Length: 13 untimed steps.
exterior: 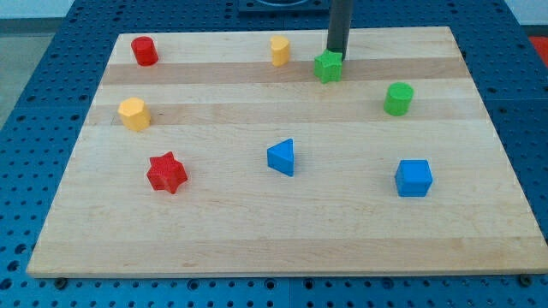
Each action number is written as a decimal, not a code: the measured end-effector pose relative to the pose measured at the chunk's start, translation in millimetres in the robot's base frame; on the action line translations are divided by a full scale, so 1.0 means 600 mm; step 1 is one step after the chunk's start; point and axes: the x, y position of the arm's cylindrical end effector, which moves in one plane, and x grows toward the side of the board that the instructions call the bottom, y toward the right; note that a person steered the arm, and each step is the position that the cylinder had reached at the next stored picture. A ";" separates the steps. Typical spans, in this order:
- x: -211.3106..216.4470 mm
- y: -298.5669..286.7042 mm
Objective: Move the green star below the yellow heart
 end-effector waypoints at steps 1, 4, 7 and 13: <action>0.000 0.038; 0.039 0.026; 0.039 -0.057; 0.039 -0.113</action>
